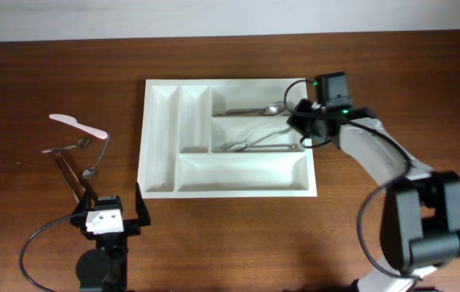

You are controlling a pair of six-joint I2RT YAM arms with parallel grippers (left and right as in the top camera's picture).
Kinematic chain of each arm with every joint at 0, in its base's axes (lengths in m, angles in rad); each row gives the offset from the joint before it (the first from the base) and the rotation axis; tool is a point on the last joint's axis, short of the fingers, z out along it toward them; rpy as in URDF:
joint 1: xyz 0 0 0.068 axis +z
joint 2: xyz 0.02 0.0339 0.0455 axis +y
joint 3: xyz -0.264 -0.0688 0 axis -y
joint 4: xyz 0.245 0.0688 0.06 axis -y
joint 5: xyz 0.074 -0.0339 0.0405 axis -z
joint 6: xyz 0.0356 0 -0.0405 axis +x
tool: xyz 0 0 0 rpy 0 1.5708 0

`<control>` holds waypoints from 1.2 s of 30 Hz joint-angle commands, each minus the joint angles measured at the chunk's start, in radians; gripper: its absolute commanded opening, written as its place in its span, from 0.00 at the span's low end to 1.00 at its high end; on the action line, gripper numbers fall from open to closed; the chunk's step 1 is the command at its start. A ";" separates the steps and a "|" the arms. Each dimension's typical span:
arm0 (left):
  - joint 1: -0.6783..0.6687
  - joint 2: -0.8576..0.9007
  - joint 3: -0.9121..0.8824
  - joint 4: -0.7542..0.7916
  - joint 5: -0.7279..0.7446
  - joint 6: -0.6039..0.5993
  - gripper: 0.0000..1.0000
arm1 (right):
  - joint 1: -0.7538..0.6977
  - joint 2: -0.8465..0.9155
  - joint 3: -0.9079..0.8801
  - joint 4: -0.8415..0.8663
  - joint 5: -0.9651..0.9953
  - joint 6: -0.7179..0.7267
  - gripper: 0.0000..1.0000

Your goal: Pack container

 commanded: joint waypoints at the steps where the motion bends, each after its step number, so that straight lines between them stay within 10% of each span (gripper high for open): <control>1: -0.005 -0.004 -0.006 0.002 -0.004 0.019 0.99 | 0.034 0.019 0.016 0.015 0.046 0.084 0.04; 2: -0.005 -0.004 -0.006 0.002 -0.003 0.019 0.99 | 0.035 0.019 0.016 0.034 0.045 0.083 0.51; 5: -0.005 -0.004 -0.006 0.002 -0.003 0.019 0.99 | 0.031 0.019 0.036 0.054 0.001 0.020 0.78; 19: -0.005 -0.004 -0.006 0.002 -0.003 0.019 0.99 | -0.167 0.016 0.440 -0.397 0.171 -0.252 0.86; 22: -0.005 -0.004 -0.006 0.002 -0.003 0.019 0.99 | -0.271 0.017 0.438 -0.456 0.231 -0.490 0.89; 36: -0.005 -0.004 -0.006 0.002 -0.004 0.019 0.99 | -0.400 0.021 0.437 -0.443 0.282 -0.965 0.99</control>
